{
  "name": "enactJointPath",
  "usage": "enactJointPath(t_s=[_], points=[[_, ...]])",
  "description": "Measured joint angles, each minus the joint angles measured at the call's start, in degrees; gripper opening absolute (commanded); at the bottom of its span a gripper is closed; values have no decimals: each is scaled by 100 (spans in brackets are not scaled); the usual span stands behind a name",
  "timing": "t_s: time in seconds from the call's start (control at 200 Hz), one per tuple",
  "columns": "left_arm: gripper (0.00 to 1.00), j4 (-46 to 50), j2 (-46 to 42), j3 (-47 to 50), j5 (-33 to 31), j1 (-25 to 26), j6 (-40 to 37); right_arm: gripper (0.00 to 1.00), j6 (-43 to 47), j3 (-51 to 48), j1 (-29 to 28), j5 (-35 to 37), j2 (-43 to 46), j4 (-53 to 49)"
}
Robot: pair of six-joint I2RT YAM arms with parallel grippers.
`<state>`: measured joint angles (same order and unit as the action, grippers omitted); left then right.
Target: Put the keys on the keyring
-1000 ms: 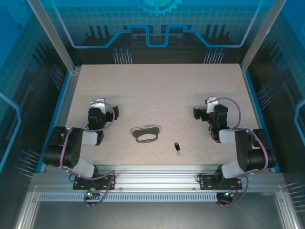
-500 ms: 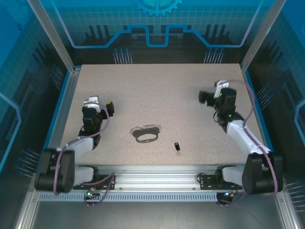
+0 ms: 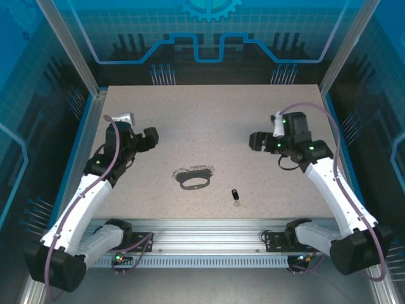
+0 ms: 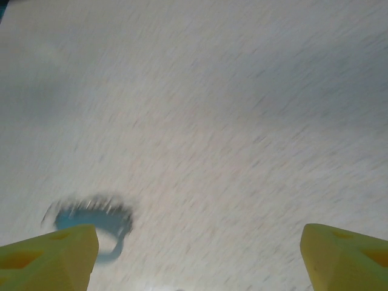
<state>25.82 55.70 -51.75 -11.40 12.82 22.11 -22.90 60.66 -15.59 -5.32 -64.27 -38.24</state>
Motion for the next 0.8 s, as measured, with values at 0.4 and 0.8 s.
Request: enactJointPath(t_s=[0.4,0.8], points=[[87,1176,1217,-214,658,2127,2304,72,-269,-208,-1530,-448,-1561,-50],[89,-37,2739,-197,793,2529,3799,61,-238,-48,-1731,-726,-2549,133]])
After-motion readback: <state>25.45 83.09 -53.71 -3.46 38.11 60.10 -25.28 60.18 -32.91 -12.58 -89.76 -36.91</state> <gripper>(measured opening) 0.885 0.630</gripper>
